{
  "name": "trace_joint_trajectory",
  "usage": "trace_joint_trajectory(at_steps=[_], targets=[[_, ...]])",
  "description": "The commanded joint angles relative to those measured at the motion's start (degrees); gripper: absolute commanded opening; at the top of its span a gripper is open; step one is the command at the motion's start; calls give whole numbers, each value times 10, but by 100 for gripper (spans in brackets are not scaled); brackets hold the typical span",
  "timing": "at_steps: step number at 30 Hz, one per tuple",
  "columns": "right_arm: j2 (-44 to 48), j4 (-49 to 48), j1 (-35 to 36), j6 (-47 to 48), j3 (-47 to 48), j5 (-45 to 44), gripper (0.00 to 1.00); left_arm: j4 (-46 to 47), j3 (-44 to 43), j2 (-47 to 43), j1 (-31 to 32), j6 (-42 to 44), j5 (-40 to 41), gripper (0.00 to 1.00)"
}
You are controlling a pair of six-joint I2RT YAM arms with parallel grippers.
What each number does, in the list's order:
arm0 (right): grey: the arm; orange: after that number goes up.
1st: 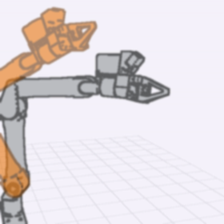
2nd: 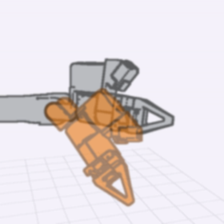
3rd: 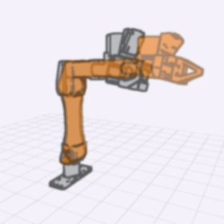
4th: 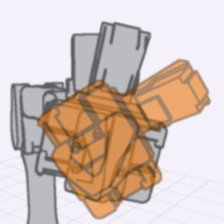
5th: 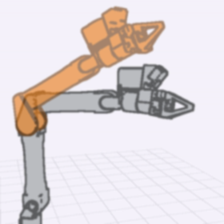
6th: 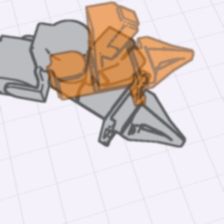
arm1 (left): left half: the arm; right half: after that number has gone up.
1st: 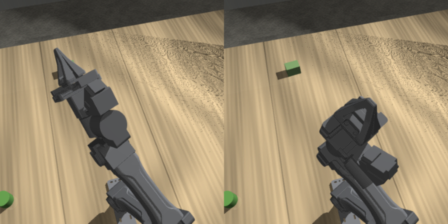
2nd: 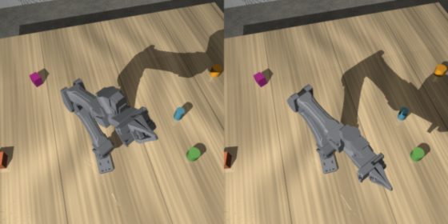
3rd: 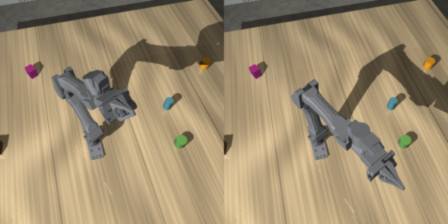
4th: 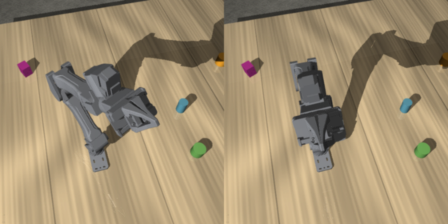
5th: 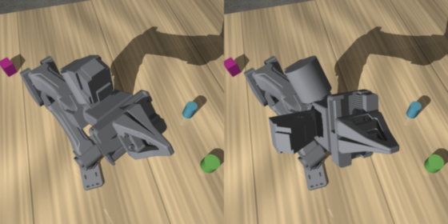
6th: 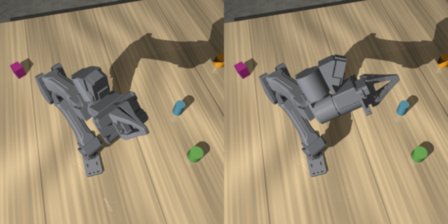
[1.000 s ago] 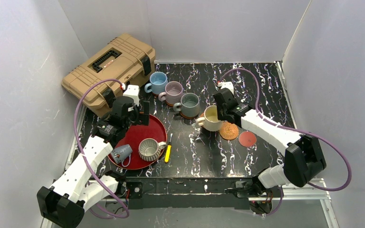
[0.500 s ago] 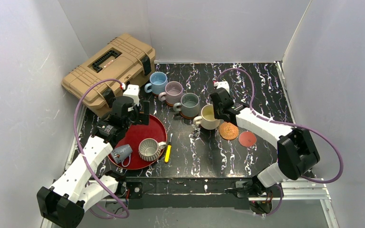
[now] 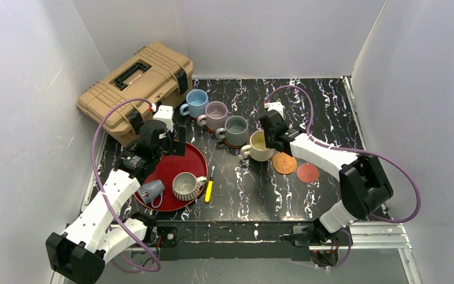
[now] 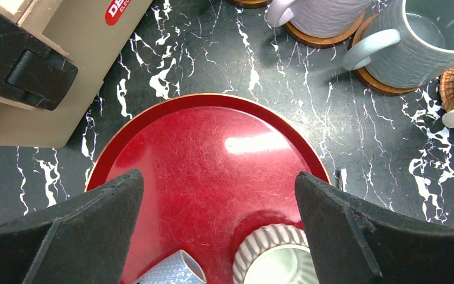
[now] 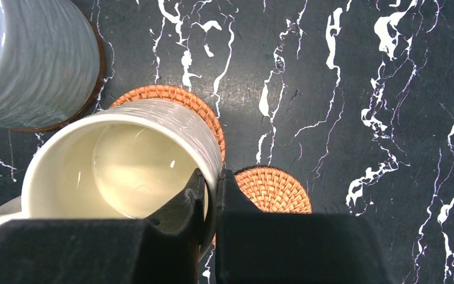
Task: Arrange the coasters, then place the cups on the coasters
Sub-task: Place the cup on the coaster.
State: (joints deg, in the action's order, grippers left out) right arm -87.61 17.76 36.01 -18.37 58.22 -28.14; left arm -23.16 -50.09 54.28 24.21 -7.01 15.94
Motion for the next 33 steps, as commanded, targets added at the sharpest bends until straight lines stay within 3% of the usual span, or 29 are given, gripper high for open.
trace_joint_trajectory(at_steps=[1, 33], targets=[[5, -62, -2, -1, 4, -24, 1, -5, 2, -6, -2, 6, 10, 98], [4, -79, -1, -27, -20, -39, 1, -8, 0, -1, -2, 8, 8, 98]])
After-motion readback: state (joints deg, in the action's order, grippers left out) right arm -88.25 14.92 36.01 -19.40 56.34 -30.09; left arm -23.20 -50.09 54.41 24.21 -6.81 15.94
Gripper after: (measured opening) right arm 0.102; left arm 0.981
